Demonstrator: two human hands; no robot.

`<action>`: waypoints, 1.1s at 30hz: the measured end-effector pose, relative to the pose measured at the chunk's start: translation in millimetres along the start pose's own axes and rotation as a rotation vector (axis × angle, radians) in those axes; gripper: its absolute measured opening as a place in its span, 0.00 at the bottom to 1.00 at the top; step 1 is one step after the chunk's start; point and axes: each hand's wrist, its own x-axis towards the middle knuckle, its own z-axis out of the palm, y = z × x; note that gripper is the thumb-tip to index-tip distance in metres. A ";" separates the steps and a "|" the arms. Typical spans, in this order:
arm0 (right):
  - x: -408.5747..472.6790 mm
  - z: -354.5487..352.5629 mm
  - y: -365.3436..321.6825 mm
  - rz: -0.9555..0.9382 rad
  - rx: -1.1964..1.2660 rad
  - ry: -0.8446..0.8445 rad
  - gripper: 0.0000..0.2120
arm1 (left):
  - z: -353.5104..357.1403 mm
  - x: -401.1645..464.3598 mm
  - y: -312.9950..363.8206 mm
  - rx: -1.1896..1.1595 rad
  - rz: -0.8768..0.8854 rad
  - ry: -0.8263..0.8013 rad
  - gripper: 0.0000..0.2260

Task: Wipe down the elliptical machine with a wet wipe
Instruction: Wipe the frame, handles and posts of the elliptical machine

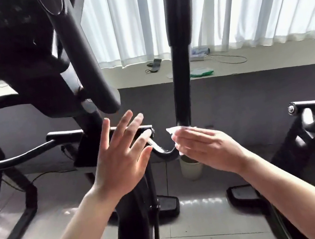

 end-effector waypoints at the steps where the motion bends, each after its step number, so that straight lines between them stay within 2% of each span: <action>1: 9.4 -12.3 13.0 -0.049 -0.023 0.017 0.09 | 9.4 -14.0 6.3 -0.081 -0.049 -0.032 0.15; 4: 36.5 -52.3 54.5 -0.064 -0.062 0.096 0.11 | 29.7 -43.3 21.2 -0.326 -0.253 -0.077 0.15; 8: 44.8 -56.0 57.3 -0.144 -0.054 -0.011 0.12 | 42.3 -63.8 33.3 -0.417 -0.352 -0.102 0.15; 12: 17.5 -12.0 0.2 -0.271 -0.328 -0.378 0.19 | 50.3 -84.8 24.6 -0.404 -0.466 -0.102 0.16; 14: 13.0 17.5 -30.6 -0.215 -0.472 -0.587 0.21 | 53.6 -98.2 18.7 -0.393 -0.525 -0.114 0.16; 17: 42.0 50.5 -61.6 -0.062 -0.532 -0.894 0.28 | 57.2 -117.8 11.5 -0.388 -0.597 -0.146 0.17; 19: 58.3 76.9 -75.2 -0.009 -0.525 -0.990 0.26 | 60.1 -126.8 4.8 -0.377 -0.625 -0.170 0.17; 22: 73.0 129.3 -85.5 0.137 -0.491 -1.154 0.18 | 64.9 -136.5 -13.5 -0.350 -0.642 -0.200 0.18; 24: 86.8 157.5 -78.2 0.280 -0.469 -1.170 0.15 | 66.6 -141.6 -27.3 -0.333 -0.644 -0.208 0.18; 28: 109.3 193.2 -53.8 0.528 -0.288 -1.125 0.17 | 70.0 -148.7 -60.8 -0.271 -0.626 -0.209 0.19; 31: 107.1 181.5 -62.3 0.462 -0.317 -1.102 0.16 | 79.6 -147.6 -70.2 -0.283 -0.641 -0.213 0.20; 33: 93.9 157.2 -79.1 0.381 -0.358 -1.154 0.16 | 89.3 -143.5 -65.9 -0.340 -0.644 -0.219 0.20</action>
